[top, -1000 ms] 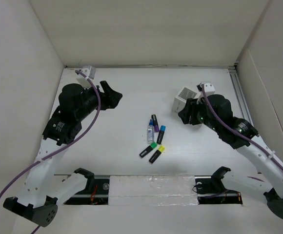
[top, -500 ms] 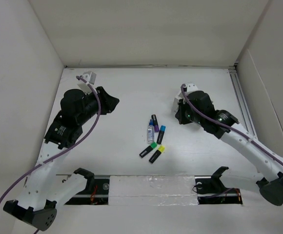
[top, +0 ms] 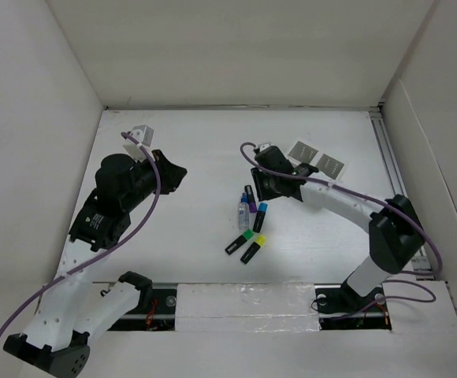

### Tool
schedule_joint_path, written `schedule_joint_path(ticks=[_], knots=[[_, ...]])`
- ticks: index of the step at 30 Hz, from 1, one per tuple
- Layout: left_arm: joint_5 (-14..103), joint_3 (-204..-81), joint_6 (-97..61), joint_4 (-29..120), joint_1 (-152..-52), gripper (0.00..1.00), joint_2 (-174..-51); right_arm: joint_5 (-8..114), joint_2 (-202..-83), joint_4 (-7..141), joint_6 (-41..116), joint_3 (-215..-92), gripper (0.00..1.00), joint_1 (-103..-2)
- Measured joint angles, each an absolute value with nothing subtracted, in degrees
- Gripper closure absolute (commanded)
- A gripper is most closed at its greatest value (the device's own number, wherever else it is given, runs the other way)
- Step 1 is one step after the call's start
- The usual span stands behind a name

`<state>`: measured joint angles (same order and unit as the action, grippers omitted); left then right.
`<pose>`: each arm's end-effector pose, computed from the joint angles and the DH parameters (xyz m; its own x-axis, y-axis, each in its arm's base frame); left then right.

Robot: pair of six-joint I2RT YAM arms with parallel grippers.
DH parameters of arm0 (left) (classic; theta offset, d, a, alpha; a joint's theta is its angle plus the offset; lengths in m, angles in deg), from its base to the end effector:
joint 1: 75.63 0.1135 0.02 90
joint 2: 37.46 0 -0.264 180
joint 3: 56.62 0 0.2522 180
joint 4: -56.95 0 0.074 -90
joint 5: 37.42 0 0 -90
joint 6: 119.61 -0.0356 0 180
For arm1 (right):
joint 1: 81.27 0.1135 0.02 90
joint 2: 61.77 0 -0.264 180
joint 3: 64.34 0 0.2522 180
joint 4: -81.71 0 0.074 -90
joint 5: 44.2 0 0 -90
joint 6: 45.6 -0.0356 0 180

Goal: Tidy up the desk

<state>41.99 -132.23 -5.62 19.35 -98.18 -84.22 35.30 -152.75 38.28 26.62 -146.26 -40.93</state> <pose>0.1524 -0.0704 0.4109 -0.3498 -0.2875 -0.8916 0.4405 0.7895 -0.4274 0.2633 0.2151 0.2513 -0.7443 -0.2382 -0.6240 -0.3409 0.9389 0.0483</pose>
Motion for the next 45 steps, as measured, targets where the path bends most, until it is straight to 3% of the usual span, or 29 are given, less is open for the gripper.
schedule_joint_path(ticks=[2,5,28,30,32,35,38,45], knots=[[42.15,-131.25,-6.00,18.87,-98.18,0.74,-83.21,35.49,-156.48,38.65,26.51,-147.86,0.56,-40.67],[42.28,-130.77,-6.21,17.98,-98.18,0.69,-82.21,35.67,-161.18,39.31,26.05,-150.04,0.49,-39.71],[41.65,-128.21,-6.69,16.73,-98.18,0.67,-79.30,37.44,-176.57,41.39,17.07,-158.83,0.49,-37.31],[41.67,-128.21,-6.69,16.75,-98.18,0.67,-79.19,37.42,-176.77,41.41,16.46,-159.16,0.57,-37.00],[41.69,-128.21,-6.72,16.75,-98.18,0.67,-79.06,37.46,-176.98,41.43,15.82,-159.29,0.81,-36.74],[41.67,-128.21,-6.72,16.77,-98.18,0.67,-78.91,37.29,-177.23,41.19,15.41,-159.83,0.94,-36.54],[41.67,-128.21,-6.72,16.77,-98.18,0.67,-78.95,37.24,-177.07,41.32,14.99,-159.90,1.00,-36.47],[41.62,-128.21,-6.65,16.97,-98.18,0.67,-79.04,37.44,-170.76,41.17,15.01,-161.17,1.00,-36.12]])
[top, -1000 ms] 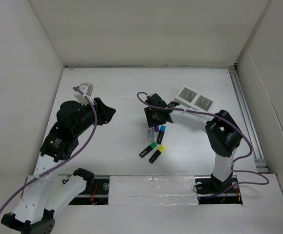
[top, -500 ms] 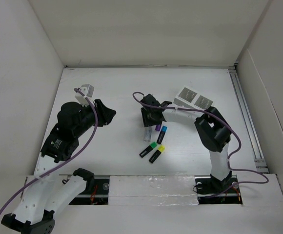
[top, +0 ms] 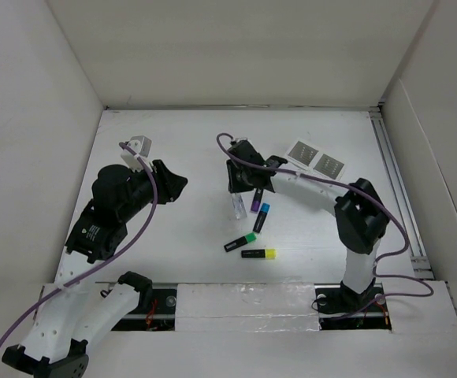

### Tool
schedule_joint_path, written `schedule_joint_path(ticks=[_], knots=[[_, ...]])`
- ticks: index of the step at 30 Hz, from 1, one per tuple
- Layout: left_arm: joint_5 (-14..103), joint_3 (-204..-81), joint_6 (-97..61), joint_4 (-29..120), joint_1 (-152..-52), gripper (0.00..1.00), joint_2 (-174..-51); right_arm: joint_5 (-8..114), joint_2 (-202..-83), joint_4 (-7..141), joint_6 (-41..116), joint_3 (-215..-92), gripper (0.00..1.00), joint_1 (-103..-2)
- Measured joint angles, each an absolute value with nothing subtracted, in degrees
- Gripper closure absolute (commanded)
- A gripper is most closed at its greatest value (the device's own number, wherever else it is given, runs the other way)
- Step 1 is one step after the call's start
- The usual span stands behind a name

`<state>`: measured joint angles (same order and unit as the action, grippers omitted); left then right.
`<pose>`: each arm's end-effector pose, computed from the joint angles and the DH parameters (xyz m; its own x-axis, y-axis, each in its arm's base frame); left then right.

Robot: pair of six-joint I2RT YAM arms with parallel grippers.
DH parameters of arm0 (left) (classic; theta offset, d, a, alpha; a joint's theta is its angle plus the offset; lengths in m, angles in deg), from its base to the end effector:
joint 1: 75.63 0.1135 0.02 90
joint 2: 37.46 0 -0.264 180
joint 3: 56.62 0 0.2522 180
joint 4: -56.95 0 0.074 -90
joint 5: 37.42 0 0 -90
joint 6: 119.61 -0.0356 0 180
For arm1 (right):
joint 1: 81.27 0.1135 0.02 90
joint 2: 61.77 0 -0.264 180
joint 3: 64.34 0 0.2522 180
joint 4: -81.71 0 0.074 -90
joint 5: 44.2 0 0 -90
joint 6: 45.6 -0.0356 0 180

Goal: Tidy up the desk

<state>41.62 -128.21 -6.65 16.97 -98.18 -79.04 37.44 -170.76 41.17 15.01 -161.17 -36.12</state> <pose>0.1343 -0.0631 0.3960 -0.3616 -0.2645 -0.8940 0.4435 0.7946 -0.4145 0.2989 0.2931 0.2231 -0.8025 -0.1183 -0.5848 -0.2817 0.9391 0.1966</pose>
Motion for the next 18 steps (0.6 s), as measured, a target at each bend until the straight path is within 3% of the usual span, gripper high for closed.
schedule_joint_path(ticks=[5,8,18], knots=[[40.95,-128.21,-6.61,17.78,-98.18,0.66,-79.98,37.13,-161.36,41.54,15.65,-164.27,1.00,-37.37],[40.38,-128.21,-6.56,18.11,-98.18,0.61,-80.44,36.43,-154.14,41.63,16.72,-164.55,1.00,-42.18],[33.51,-126.90,-6.30,22.74,-98.18,0.56,-82.91,24.46,-139.92,45.60,19.52,-156.34,1.00,-74.55]])
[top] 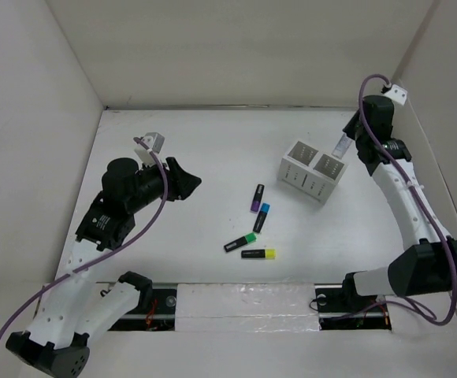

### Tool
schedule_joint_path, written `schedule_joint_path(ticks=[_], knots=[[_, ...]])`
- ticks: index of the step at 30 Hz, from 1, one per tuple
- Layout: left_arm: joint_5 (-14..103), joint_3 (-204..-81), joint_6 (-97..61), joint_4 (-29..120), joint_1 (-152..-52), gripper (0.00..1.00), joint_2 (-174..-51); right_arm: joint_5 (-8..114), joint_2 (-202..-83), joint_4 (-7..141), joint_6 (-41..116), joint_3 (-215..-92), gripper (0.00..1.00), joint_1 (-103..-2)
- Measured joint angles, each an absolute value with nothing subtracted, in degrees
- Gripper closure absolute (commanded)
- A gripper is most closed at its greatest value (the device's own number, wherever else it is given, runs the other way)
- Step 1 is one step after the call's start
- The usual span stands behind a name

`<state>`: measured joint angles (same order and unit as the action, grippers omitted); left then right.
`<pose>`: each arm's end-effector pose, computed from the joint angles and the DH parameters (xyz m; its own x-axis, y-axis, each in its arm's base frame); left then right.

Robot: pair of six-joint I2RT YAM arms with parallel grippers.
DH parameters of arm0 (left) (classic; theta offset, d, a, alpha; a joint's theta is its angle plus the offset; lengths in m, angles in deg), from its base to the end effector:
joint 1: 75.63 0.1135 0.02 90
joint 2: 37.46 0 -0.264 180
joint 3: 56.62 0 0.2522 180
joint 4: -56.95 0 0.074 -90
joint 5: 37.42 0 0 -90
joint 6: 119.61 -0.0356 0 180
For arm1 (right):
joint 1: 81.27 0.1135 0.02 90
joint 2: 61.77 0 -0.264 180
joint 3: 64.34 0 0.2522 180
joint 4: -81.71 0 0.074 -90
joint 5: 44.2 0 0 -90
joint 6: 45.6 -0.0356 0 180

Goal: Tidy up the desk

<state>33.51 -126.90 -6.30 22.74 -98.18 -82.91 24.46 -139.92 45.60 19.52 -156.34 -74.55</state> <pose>0.1524 -0.0759 0.3900 -0.3995 -0.2391 -0.8850 0.5467 0.7128 -0.4393 0.3092 0.0234 0.3917 -0.2464 0.3655 -0.8976 0.3628 0.8936 0.2643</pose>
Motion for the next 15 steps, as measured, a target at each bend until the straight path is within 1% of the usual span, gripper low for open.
schedule_joint_path(ticks=[4,10,15], knots=[[31.28,-125.06,-6.45,24.07,-98.18,0.55,-83.76,22.23,-142.43,46.37,20.52,-154.41,1.00,-77.48],[30.04,-123.84,-7.20,25.21,-98.18,0.54,-85.27,21.57,-145.90,49.12,21.79,-153.32,1.00,-77.02],[28.99,-122.88,-7.37,26.72,-98.18,0.54,-87.02,17.24,-146.52,52.60,22.84,-150.65,1.00,-75.20]])
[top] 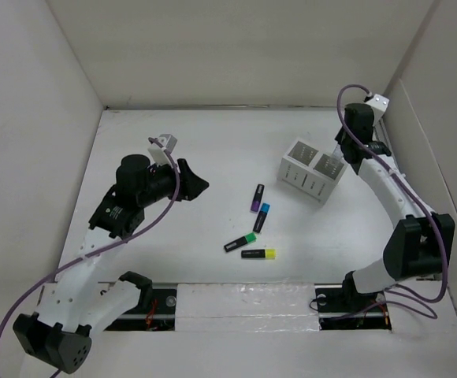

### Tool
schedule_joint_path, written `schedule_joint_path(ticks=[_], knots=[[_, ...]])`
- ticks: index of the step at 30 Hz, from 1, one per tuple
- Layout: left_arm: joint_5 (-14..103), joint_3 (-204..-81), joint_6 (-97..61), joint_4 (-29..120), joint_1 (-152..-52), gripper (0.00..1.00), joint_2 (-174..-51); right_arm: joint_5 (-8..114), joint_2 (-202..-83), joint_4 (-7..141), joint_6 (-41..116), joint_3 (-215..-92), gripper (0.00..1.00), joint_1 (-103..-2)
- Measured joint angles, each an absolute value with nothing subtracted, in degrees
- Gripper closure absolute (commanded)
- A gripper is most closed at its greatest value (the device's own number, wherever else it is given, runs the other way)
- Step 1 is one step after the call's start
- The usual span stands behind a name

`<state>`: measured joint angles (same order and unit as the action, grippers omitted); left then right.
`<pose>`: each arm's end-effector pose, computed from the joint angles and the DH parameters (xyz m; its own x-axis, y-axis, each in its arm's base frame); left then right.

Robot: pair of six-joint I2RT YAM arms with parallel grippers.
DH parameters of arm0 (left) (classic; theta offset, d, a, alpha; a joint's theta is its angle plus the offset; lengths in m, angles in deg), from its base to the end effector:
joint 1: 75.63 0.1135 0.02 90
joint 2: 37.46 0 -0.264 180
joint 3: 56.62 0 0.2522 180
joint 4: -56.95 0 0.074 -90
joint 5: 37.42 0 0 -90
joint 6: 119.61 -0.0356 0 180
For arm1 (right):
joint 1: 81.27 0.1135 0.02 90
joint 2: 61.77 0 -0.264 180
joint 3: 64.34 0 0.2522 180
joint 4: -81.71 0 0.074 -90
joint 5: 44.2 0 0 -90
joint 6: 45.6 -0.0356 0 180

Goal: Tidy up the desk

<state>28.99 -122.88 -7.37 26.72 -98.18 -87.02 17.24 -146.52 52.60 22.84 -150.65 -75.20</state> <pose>0.1737 -0.0875 0.3620 -0.4690 -0.1808 -0.8645 0.5761 0.6793 -0.4546 0.3412 0.0192 0.3346 -0.3070 0.2919 -0.9058 0.4746 0.8719 0.1202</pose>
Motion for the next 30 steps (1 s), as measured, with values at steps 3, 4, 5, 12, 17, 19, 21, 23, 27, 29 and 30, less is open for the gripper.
schedule_joint_path(ticks=[3,4,5,12,17,19,21,23,27,29,30], knots=[[28.95,-122.88,-7.50,28.18,-98.18,0.54,-89.22,14.77,-148.22,53.84,23.03,-149.25,1.00,-73.48],[28.95,-122.88,-7.59,28.66,-98.18,0.54,-89.86,14.01,-148.83,54.13,23.06,-148.90,1.00,-72.87],[28.99,-122.90,-7.81,29.17,-98.18,0.54,-90.58,13.31,-149.42,54.59,23.03,-148.51,1.00,-72.41],[33.93,-126.81,-13.19,31.66,-98.68,0.54,-98.71,8.68,-150.71,55.99,21.61,-145.17,0.84,-68.98],[50.43,-131.40,-17.43,32.49,-115.14,0.54,-105.18,6.49,-149.29,56.66,20.19,-143.00,0.55,-67.18],[54.08,-132.01,-17.54,33.58,-122.16,0.54,-106.75,6.58,-147.89,56.29,19.93,-142.87,0.44,-66.44],[55.70,-131.86,-16.84,33.93,-125.37,0.54,-106.62,6.82,-145.93,55.85,19.91,-142.87,0.38,-65.48],[57.29,-131.40,-15.53,34.76,-125.33,0.54,-105.09,7.56,-143.52,55.29,20.21,-142.92,0.34,-64.65],[60.38,-129.32,-12.36,35.40,-124.56,0.54,-98.40,9.99,-138.84,53.38,20.65,-143.83,0.41,-62.70],[61.60,-127.84,-10.52,35.70,-124.54,0.54,-94.08,11.69,-136.81,52.79,20.98,-143.96,0.69,-60.71],[62.15,-126.94,-9.58,35.77,-124.54,0.54,-91.89,12.68,-135.83,52.60,20.85,-143.94,0.77,-59.18]])
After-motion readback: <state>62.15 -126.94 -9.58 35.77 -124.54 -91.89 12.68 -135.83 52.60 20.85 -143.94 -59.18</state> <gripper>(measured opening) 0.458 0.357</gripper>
